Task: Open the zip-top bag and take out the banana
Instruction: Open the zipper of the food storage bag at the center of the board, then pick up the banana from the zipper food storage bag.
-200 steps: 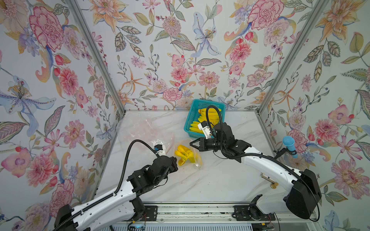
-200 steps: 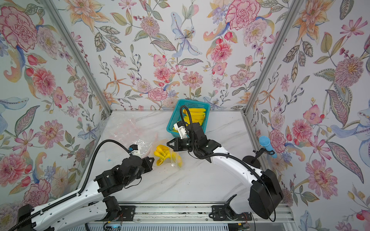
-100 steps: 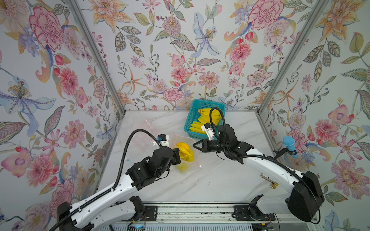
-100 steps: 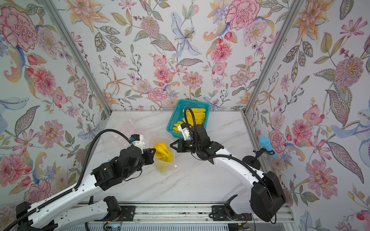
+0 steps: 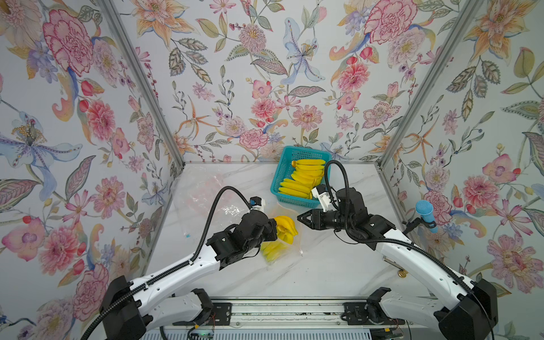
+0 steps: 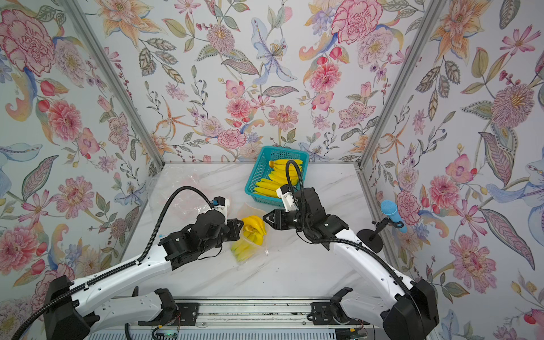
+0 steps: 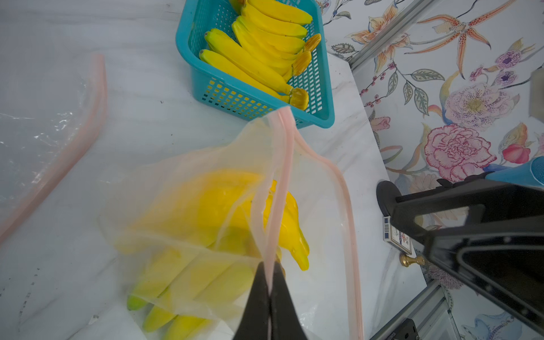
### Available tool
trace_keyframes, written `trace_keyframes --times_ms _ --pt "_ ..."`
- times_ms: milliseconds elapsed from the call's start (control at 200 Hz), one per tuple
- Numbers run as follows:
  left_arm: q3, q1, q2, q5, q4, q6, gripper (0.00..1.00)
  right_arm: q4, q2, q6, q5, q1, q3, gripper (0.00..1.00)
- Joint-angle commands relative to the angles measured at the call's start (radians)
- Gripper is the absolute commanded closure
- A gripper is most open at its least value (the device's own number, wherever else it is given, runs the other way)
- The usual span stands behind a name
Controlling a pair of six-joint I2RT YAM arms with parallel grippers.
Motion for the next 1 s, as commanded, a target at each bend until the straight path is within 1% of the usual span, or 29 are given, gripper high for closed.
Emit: trace_keyframes --times_ms 0,90,105,130,205,280,485,641,826,996 --pt "0.000 0.008 -0.005 0.018 0.036 0.026 1.00 -0.087 -0.004 -0.023 -0.038 0.017 0.055 0.62" --pt "-0.003 0.009 -0.011 0.014 0.036 0.026 1.00 -0.082 0.009 0.023 -0.073 0.036 0.060 0.61" --pt "-0.003 0.008 -0.012 0.013 0.037 0.025 1.00 -0.080 0.013 0.030 -0.076 0.062 0.057 0.61" --pt "-0.005 0.009 -0.014 0.012 0.040 0.024 1.00 -0.074 0.019 0.037 -0.083 0.073 0.051 0.61" --pt "-0.016 0.009 -0.014 0.017 0.053 0.017 1.00 -0.078 0.050 0.027 -0.100 0.090 0.039 0.61" --pt "-0.030 0.009 0.001 0.037 0.079 0.002 1.00 -0.102 0.076 -0.009 -0.085 0.105 0.033 0.61" --pt "-0.073 -0.016 0.097 0.090 0.168 -0.035 1.00 -0.133 0.098 -0.103 0.000 0.133 -0.018 0.60" --pt "-0.075 -0.024 0.156 0.106 0.195 -0.035 1.00 -0.142 0.108 -0.148 0.072 0.164 -0.039 0.60" --pt "-0.029 -0.024 0.185 0.101 0.159 -0.004 1.00 -0.142 0.142 -0.178 0.150 0.189 -0.050 0.58" --pt "-0.041 -0.025 0.183 0.101 0.160 -0.007 1.00 -0.142 0.157 -0.197 0.236 0.193 -0.056 0.57"
